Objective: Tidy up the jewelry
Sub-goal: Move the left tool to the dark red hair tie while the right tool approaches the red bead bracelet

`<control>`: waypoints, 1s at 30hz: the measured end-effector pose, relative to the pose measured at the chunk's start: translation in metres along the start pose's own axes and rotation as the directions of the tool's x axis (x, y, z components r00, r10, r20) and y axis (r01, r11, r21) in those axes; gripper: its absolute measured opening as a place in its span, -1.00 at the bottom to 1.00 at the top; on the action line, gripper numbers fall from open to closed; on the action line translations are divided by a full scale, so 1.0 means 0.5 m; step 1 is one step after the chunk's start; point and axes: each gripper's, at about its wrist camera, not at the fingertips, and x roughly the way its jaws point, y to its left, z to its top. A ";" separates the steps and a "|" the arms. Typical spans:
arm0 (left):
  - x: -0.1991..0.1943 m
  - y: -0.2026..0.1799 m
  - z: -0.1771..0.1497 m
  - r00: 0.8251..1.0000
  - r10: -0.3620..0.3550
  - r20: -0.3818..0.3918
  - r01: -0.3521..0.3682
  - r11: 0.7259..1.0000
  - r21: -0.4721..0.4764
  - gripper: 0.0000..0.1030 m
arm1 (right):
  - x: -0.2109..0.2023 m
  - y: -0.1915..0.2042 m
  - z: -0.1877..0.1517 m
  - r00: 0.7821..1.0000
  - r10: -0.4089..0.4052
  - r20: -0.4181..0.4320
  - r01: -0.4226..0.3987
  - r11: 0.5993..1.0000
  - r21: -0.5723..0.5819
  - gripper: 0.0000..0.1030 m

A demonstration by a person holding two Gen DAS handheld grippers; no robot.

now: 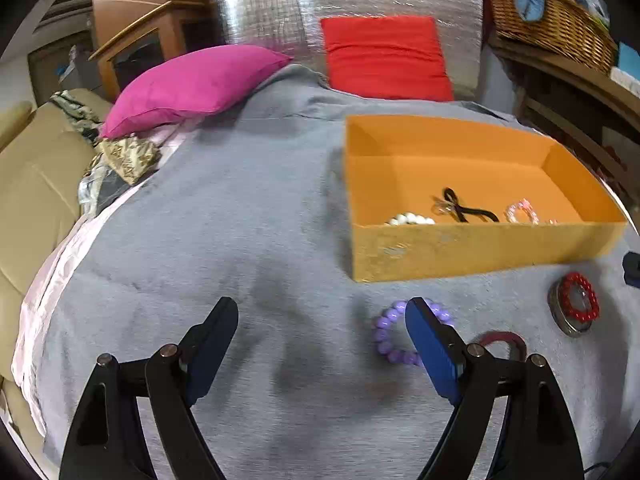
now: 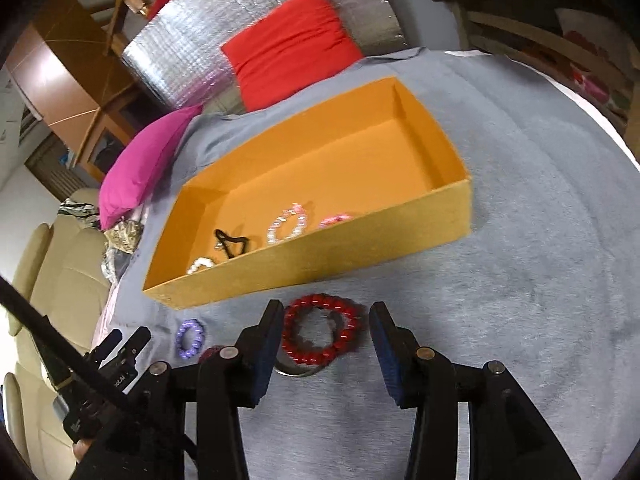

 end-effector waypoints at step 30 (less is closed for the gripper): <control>-0.032 -0.066 -0.018 0.994 -0.102 -0.039 0.105 0.991 0.078 0.67 | 0.057 -0.020 -0.030 0.987 -0.158 0.025 0.158 0.987 -0.003 -0.16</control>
